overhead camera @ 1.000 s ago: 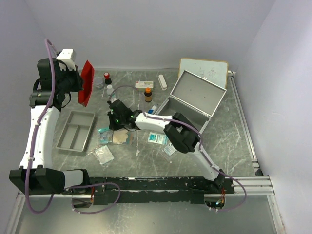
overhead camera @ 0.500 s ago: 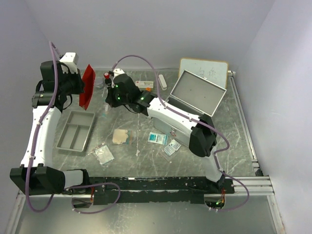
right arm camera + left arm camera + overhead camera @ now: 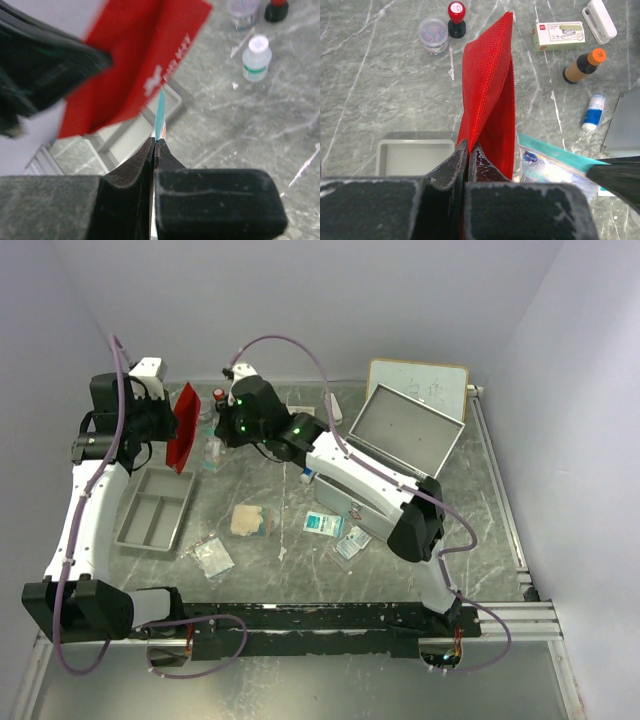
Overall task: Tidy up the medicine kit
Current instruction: Place the medical item at the medicine pouch.
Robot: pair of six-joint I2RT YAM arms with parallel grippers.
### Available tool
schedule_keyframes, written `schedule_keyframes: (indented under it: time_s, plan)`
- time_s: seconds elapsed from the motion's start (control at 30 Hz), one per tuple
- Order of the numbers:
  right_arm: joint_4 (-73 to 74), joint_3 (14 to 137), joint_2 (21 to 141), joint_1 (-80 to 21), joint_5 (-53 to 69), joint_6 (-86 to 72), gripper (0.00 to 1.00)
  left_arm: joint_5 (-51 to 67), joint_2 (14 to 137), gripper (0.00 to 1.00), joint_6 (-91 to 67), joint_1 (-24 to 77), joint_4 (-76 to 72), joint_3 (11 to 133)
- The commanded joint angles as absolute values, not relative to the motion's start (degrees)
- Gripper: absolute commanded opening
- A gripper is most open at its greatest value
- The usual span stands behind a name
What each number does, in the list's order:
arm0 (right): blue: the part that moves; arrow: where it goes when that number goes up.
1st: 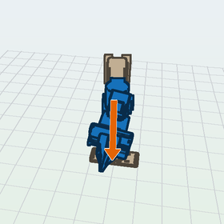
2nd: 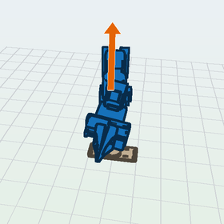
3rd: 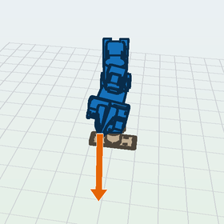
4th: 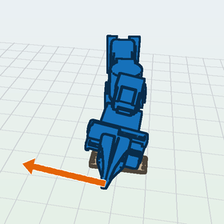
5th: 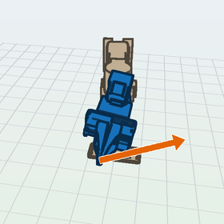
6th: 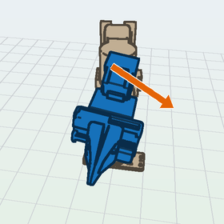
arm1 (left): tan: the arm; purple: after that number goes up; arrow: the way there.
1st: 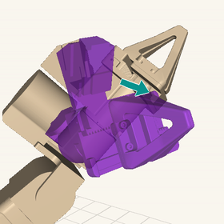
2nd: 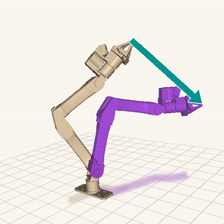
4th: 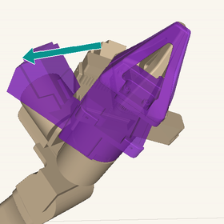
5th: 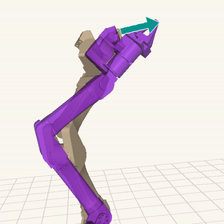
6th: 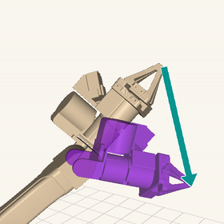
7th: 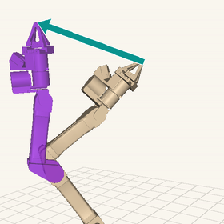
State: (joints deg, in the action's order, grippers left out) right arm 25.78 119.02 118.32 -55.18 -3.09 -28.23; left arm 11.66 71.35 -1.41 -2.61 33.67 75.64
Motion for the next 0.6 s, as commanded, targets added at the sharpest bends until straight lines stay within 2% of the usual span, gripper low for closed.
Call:
schedule_keyframes:
  time_s: [0.0, 0.57]
  plan:
    - [27.6, 125.7, 118.1, -55.0, -4.9, -27.6, 0.0, 14.6, 70.7, 0.07, -0.7, -3.1, 29.8, 74.0]
    - [24.4, 133.3, 121.2, -54.5, -6.5, -30.6, 0.0, 17.8, 72.0, 0.07, -5.2, -2.3, 26.0, 72.1]
